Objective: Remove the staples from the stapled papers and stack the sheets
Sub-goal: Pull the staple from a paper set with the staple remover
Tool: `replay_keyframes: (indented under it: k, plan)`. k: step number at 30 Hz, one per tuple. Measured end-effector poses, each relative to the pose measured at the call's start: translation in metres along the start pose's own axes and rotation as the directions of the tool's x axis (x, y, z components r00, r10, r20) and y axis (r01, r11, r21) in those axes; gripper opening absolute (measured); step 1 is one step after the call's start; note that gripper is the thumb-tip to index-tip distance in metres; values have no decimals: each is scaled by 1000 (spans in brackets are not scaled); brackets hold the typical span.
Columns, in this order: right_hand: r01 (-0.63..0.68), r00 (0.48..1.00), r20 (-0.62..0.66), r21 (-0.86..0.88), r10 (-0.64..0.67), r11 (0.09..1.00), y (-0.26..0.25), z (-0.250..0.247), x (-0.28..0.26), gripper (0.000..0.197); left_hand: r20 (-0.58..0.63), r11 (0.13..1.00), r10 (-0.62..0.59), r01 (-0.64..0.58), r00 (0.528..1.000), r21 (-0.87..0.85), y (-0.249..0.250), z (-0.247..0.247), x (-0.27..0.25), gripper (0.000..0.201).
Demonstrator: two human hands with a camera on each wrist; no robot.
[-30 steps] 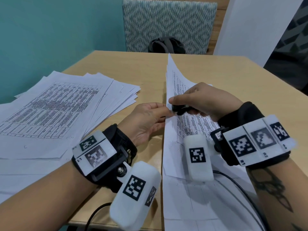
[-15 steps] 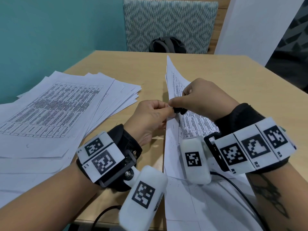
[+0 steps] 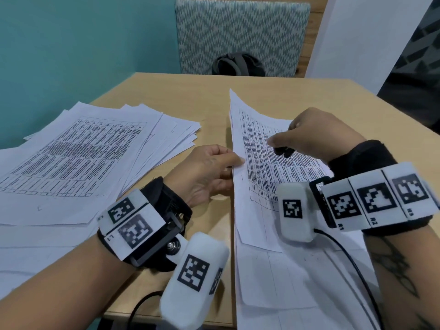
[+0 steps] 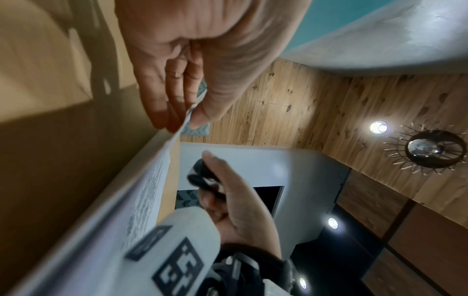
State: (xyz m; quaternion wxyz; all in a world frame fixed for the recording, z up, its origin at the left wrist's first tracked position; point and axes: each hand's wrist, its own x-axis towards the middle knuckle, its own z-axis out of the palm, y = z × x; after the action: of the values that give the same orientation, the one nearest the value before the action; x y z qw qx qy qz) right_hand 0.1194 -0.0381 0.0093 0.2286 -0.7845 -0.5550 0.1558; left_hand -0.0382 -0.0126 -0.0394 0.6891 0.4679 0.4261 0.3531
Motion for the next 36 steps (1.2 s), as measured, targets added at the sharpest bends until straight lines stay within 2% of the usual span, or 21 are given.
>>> replay_keyframes:
  k: [3,5,8,10,12,15,18,21,26,30,36]
  plan:
    - [-34,999,31,-14,34,999,2,-1,-2,34,61,998,-47,46,997,31,1,-5,-3,13]
    - [-61,998,22,-40,62,997,2,-2,-3,45,87,996,-58,51,995,73,1,-9,-4,16]
    - [-68,998,-1,-47,68,997,3,-2,-2,50,114,987,-85,67,990,148,2,-12,-4,21]
    - [-42,999,-14,-4,42,999,4,-1,-2,49,144,981,-98,72,985,178,2,-13,-5,23]
    - [6,1000,-5,111,-6,994,4,-2,-3,43,176,978,-98,63,979,198,2,-14,-7,25]
    - [41,988,133,293,-83,955,-2,0,-7,36,196,980,-85,47,977,194,4,-15,-10,25]
    - [26,938,326,277,-120,961,-9,5,-10,37,171,979,-77,43,982,198,5,-15,-11,20]
    - [46,904,404,238,-142,970,-14,9,-14,37,147,976,-87,55,985,211,5,-15,-11,16]
    - [60,896,420,213,-147,975,-16,14,-16,40,95,985,-94,79,991,151,5,-16,-7,13]
    - [70,904,401,207,-150,976,-15,13,-16,39,58,991,-84,77,995,113,6,-17,-6,19]
    - [92,913,372,210,-167,973,-12,16,-15,39,59,993,-77,71,995,92,6,-17,-7,21]
